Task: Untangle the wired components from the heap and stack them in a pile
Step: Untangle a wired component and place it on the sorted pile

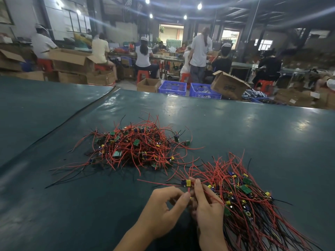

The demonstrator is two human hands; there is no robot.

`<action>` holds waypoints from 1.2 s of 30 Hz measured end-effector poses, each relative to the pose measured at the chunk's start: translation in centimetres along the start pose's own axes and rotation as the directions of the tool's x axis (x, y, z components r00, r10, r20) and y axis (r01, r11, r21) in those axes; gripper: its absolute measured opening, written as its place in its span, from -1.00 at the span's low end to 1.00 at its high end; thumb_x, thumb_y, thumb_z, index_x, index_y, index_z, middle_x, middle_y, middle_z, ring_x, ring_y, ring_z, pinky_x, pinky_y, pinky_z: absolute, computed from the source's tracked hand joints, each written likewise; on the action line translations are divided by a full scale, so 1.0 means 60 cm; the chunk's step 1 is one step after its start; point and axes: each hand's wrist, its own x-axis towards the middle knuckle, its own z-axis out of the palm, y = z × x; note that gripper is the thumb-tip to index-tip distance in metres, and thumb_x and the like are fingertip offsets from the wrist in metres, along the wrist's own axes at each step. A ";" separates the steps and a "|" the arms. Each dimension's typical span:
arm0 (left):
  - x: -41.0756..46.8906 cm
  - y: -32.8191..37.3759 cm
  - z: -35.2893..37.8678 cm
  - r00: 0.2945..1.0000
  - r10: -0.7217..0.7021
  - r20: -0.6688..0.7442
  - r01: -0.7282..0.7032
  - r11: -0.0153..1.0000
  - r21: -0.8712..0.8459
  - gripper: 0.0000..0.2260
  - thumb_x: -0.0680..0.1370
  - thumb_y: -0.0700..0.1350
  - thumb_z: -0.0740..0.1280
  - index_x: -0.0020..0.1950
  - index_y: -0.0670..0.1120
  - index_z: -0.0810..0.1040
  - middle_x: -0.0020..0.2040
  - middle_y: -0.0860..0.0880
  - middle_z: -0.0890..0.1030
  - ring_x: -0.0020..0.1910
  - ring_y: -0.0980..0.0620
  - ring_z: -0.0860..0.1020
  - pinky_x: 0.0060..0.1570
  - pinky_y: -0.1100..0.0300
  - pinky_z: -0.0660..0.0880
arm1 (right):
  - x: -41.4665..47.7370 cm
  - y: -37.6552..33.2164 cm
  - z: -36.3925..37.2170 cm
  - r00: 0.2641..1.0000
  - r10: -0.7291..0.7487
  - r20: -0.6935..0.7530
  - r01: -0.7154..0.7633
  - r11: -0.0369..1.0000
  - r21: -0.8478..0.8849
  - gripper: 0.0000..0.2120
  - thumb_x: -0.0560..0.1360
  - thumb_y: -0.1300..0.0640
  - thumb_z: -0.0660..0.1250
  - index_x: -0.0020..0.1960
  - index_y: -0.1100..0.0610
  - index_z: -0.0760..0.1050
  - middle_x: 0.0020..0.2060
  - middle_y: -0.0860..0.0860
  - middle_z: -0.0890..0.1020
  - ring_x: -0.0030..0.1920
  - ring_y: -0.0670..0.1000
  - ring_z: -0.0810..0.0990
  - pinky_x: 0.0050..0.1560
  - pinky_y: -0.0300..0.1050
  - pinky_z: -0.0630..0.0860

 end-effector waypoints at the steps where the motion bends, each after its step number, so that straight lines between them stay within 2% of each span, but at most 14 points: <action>1: 0.000 -0.001 0.003 0.999 -0.019 0.027 0.020 1.000 -0.011 -0.61 0.59 0.21 0.18 -0.28 -0.01 0.54 -0.35 0.09 0.53 -0.34 0.15 0.46 -0.29 0.18 0.41 | 0.000 0.000 0.000 1.000 0.001 -0.007 -0.001 1.000 0.001 -0.80 0.53 0.11 0.36 -0.19 0.02 0.73 -0.32 0.19 0.64 -0.31 0.07 0.60 -0.29 -0.07 0.57; 3: 0.002 -0.003 0.005 0.995 -0.090 0.050 0.091 0.996 -0.022 -0.50 0.58 0.28 0.10 -0.24 -0.11 0.51 -0.32 -0.02 0.53 -0.32 0.00 0.47 -0.24 0.01 0.44 | 0.001 -0.001 0.002 1.000 0.011 -0.027 -0.010 1.000 0.010 -0.81 0.52 0.10 0.36 -0.19 0.03 0.73 -0.35 0.15 0.64 -0.33 0.06 0.59 -0.30 -0.09 0.56; 5: 0.002 -0.007 0.004 0.983 -0.182 0.032 0.183 0.983 -0.027 -0.45 0.54 0.33 0.08 -0.10 -0.12 0.59 -0.19 0.00 0.62 -0.20 0.04 0.57 -0.12 0.05 0.50 | 0.000 -0.001 0.003 0.999 0.024 -0.042 -0.022 0.999 0.035 -0.81 0.51 0.08 0.37 -0.21 0.03 0.72 -0.41 0.09 0.62 -0.38 0.02 0.54 -0.35 -0.14 0.51; 7: 0.001 -0.008 0.004 0.969 -0.248 0.005 0.248 0.963 -0.104 -0.47 0.52 0.35 0.11 0.19 0.00 0.57 -0.06 0.18 0.64 -0.09 0.20 0.60 -0.08 0.27 0.51 | -0.001 -0.001 0.004 0.999 0.032 -0.040 -0.030 0.998 0.047 -0.82 0.49 0.05 0.39 -0.22 0.04 0.72 -0.46 0.05 0.57 -0.43 0.00 0.48 -0.41 -0.17 0.44; 10: 0.002 -0.005 0.006 0.964 -0.259 -0.056 0.236 0.935 -0.263 -0.52 0.51 0.31 0.18 0.40 0.23 0.36 -0.02 0.14 0.62 -0.12 -0.02 0.64 -0.13 0.06 0.53 | -0.002 -0.002 0.003 0.999 0.044 -0.023 -0.042 0.997 0.061 -0.78 0.40 -0.04 0.40 -0.27 0.08 0.69 -0.50 0.01 0.53 -0.50 -0.06 0.43 -0.51 -0.21 0.39; 12: 0.004 0.000 0.003 0.962 -0.248 -0.110 0.199 0.920 -0.337 -0.61 0.54 0.23 0.21 0.36 0.24 0.41 0.03 0.09 0.63 -0.15 -0.04 0.66 -0.20 0.14 0.56 | -0.001 -0.001 0.001 0.999 0.054 -0.007 -0.053 0.996 0.065 -0.77 0.41 -0.04 0.40 -0.29 0.09 0.69 -0.48 0.03 0.58 -0.49 -0.04 0.50 -0.51 -0.20 0.43; 15: 0.007 0.011 -0.002 0.963 -0.251 -0.100 0.201 0.914 -0.353 -0.73 0.57 0.11 0.18 0.16 0.17 0.61 -0.06 -0.02 0.67 -0.18 -0.03 0.66 -0.21 0.15 0.57 | -0.002 -0.001 0.000 0.997 0.066 0.051 -0.069 0.996 0.060 -0.77 0.45 -0.01 0.41 -0.26 0.12 0.70 -0.39 0.11 0.66 -0.44 0.02 0.59 -0.45 -0.18 0.50; 19: 0.009 0.014 -0.002 0.961 -0.259 -0.097 0.201 0.895 -0.399 -0.75 0.58 0.02 0.27 -0.05 -0.03 0.71 -0.15 -0.04 0.68 -0.29 0.06 0.63 -0.29 0.28 0.51 | -0.002 -0.001 0.004 0.997 0.038 0.074 -0.043 0.997 0.064 -0.78 0.40 0.10 0.44 -0.36 0.19 0.66 -0.51 0.11 0.49 -0.59 -0.11 0.35 -0.61 -0.29 0.27; 21: 0.011 0.013 -0.002 0.958 -0.264 -0.113 0.202 0.900 -0.387 -0.78 0.50 0.00 0.30 -0.06 -0.08 0.69 -0.20 -0.03 0.69 -0.32 0.09 0.62 -0.31 0.31 0.50 | 0.000 0.002 0.004 0.995 0.037 0.088 -0.045 0.995 0.085 -0.80 0.43 0.19 0.43 -0.35 0.21 0.67 -0.55 0.06 0.47 -0.60 -0.12 0.36 -0.62 -0.31 0.28; 23: 0.012 0.010 -0.005 0.948 -0.276 -0.155 0.203 0.906 -0.371 -0.78 0.47 0.01 0.33 -0.11 -0.08 0.70 -0.23 -0.04 0.69 -0.34 0.09 0.62 -0.32 0.31 0.49 | -0.001 0.004 0.004 0.995 0.013 0.102 -0.016 0.999 0.032 -0.87 0.40 0.15 0.45 -0.29 0.16 0.70 -0.53 0.07 0.53 -0.55 -0.06 0.40 -0.57 -0.26 0.32; 28: 0.012 0.004 0.000 0.941 -0.276 -0.197 0.199 0.919 -0.340 -0.84 0.52 -0.06 0.35 -0.15 0.07 0.73 -0.23 0.00 0.71 -0.35 0.11 0.62 -0.34 0.34 0.48 | 0.002 0.007 0.004 0.996 0.034 0.079 -0.038 0.998 0.053 -0.90 0.42 0.15 0.44 -0.23 0.10 0.73 -0.42 0.11 0.63 -0.38 0.06 0.51 -0.36 -0.14 0.45; 30: 0.012 -0.001 0.004 0.930 -0.286 -0.231 0.201 0.922 -0.331 -0.78 0.56 -0.17 0.34 -0.19 0.06 0.72 -0.23 0.01 0.70 -0.36 0.13 0.61 -0.35 0.33 0.49 | 0.002 0.006 0.005 0.998 0.047 0.039 -0.050 0.997 0.062 -0.88 0.46 0.18 0.44 -0.21 0.08 0.73 -0.53 0.01 0.53 -0.53 -0.05 0.41 -0.51 -0.25 0.36; 32: 0.013 -0.003 0.004 0.915 -0.307 -0.261 0.199 0.907 -0.370 -0.82 0.55 -0.14 0.34 -0.19 -0.03 0.71 -0.26 -0.03 0.69 -0.36 0.11 0.61 -0.36 0.31 0.49 | 0.003 0.004 0.004 0.998 0.067 -0.007 -0.066 0.992 0.105 -0.89 0.46 0.18 0.43 -0.20 0.11 0.73 -0.61 -0.05 0.38 -0.62 -0.14 0.27 -0.61 -0.31 0.24; 36: 0.017 -0.006 -0.004 0.884 -0.346 -0.315 0.180 0.873 -0.452 -0.79 0.49 -0.03 0.30 -0.15 -0.08 0.69 -0.29 -0.12 0.68 -0.36 0.07 0.59 -0.39 0.28 0.49 | 0.006 -0.001 0.000 0.996 0.061 -0.068 -0.049 0.985 0.167 -0.86 0.44 0.15 0.43 -0.25 0.13 0.72 -0.58 -0.03 0.31 -0.60 -0.14 0.20 -0.61 -0.31 0.16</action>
